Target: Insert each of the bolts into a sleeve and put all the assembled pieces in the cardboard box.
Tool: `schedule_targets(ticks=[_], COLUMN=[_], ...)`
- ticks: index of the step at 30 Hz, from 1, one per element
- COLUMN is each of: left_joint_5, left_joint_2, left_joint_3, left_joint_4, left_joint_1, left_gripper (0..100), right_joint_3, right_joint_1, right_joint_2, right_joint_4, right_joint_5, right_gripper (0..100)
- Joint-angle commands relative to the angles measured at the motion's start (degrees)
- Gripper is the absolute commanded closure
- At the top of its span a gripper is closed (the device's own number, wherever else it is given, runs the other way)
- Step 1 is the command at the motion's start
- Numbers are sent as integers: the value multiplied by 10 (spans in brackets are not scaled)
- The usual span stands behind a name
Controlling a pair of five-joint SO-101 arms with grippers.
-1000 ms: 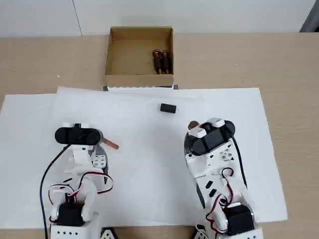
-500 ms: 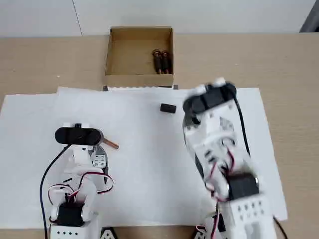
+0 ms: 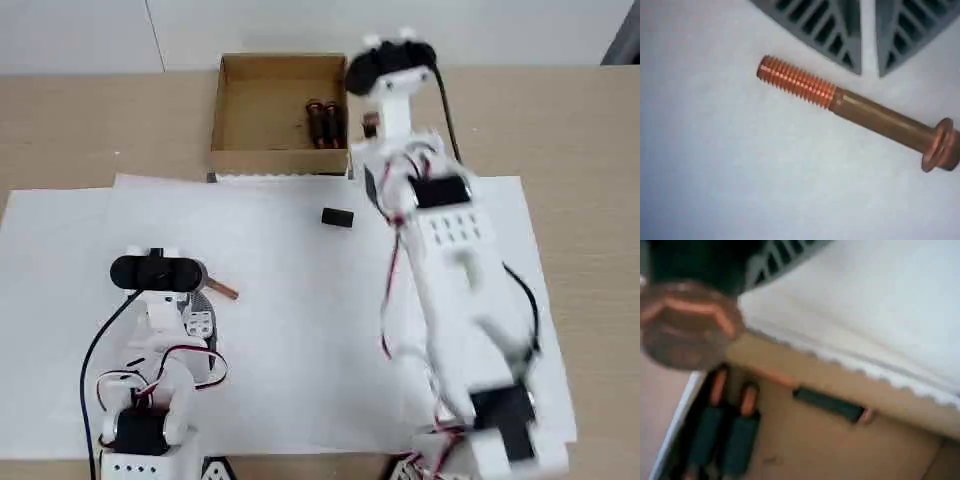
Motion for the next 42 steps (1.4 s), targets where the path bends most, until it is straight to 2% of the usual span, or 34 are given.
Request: schedule_targets(ticks=[1, 9, 21, 25, 31, 38, 42], left_joint_5=[-4, -4, -4, -4, -4, -3, -3], left_joint_2=[-5, -5, -5, -5, -5, -5, -5], left_joint_3=[-2, -2, -2, -2, -2, -2, -2], left_joint_4=[0, 0, 1, 1, 1, 1, 1], left_joint_1=[2, 3, 3, 3, 3, 3, 3], left_gripper=[994, 994, 994, 994, 994, 994, 994], right_joint_3=[-179, -472, -815, -879, -898, -901, -953], right_joint_1=[3, -23, -87, -91, -91, -89, -89], right_joint_2=[124, 374, 664, 729, 753, 749, 750], right_joint_4=[-14, -16, -15, -11, 15, 16, 42], right_joint_5=[19, 103, 241, 284, 284, 285, 285], right_gripper=[995, 995, 991, 983, 838, 894, 920])
